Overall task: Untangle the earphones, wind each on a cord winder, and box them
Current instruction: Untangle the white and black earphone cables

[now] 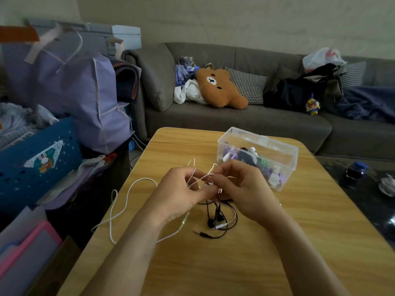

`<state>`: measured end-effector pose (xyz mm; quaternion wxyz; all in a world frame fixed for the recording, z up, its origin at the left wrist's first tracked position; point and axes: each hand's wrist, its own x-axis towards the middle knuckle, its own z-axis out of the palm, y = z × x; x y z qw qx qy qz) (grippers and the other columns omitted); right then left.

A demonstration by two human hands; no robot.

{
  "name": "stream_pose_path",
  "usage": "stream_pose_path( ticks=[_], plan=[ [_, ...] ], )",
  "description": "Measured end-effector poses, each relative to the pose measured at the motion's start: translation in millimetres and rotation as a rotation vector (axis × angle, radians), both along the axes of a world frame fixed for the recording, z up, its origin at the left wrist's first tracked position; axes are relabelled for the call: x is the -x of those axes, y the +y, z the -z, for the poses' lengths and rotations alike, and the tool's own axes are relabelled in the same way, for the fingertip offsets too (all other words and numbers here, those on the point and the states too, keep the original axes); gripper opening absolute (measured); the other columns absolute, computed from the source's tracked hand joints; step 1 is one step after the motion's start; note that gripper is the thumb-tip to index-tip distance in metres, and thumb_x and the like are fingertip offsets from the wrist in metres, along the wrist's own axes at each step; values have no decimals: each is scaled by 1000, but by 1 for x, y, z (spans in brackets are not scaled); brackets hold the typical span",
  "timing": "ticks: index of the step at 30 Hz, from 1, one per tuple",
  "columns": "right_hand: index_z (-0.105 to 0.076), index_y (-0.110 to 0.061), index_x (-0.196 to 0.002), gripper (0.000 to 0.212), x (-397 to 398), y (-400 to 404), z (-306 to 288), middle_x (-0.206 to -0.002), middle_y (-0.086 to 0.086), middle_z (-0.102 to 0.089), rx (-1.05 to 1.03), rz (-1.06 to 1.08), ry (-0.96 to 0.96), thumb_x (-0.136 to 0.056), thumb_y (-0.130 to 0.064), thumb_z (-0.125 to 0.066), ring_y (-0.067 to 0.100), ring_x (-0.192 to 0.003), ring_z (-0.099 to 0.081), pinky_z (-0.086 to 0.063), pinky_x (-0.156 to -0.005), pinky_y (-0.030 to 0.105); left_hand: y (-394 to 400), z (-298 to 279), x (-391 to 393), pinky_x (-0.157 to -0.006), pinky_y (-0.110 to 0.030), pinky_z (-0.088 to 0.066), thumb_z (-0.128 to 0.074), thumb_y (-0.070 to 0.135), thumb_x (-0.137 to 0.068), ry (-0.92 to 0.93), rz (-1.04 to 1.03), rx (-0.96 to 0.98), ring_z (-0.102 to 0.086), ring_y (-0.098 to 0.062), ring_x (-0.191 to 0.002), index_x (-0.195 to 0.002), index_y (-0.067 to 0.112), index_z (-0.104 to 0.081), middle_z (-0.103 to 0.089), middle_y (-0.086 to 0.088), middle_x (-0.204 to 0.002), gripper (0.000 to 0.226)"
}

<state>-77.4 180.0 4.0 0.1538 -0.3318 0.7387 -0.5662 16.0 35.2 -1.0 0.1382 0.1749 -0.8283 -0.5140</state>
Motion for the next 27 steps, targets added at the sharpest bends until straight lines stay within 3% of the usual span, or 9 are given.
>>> stream_pose_path(
  ticks=[4,7,10,14,19,27],
  plan=[
    [-58,-10,-98,4,-1,-3,2,-98,10,-69,11,14,-48,-100,-9,-55,23,-77,-75,-64,-69,40,3,3,5,-76,-35,-57,-81,40,-80,43,21,15,-69,-17,-83,-88,29,-76,-74,-3,-85,15],
    [-58,-22,-95,12,2,-3,6,-91,-2,-69,-115,114,197,-101,-13,-55,9,-80,-69,-60,-73,27,3,4,7,-67,-27,-55,-81,43,-77,61,-41,39,-68,-12,-77,-86,26,-74,-73,3,-81,21],
    [-59,-27,-96,10,3,-3,7,-94,-13,-67,-149,145,312,-100,-18,-58,-2,-89,-63,-53,-74,16,0,6,8,-78,-39,-59,-78,44,-81,40,-46,41,-70,-15,-81,-91,27,-73,-74,0,-86,19],
    [-66,-26,-93,10,0,-4,7,-93,-11,-74,-48,160,266,-93,-16,-67,0,-90,-69,-60,-78,26,-4,5,6,-74,-41,-57,-77,35,-84,24,-32,94,-70,-16,-75,-92,28,-72,-73,0,-81,11],
    [-67,-24,-84,10,-6,-8,8,-80,-6,-73,1,195,246,-86,-17,-74,10,-78,-72,-62,-70,39,-3,7,5,-53,-24,-48,-68,23,-90,26,-24,309,-61,-5,-66,-88,30,-71,-68,7,-73,8],
    [-59,-25,-90,10,-4,-9,9,-81,-7,-66,-101,214,354,-93,-15,-61,6,-79,-63,-56,-66,30,-4,7,6,-63,-46,-55,-67,34,-91,25,-20,359,-67,-17,-67,-81,28,-75,-71,4,-72,14]
  ],
)
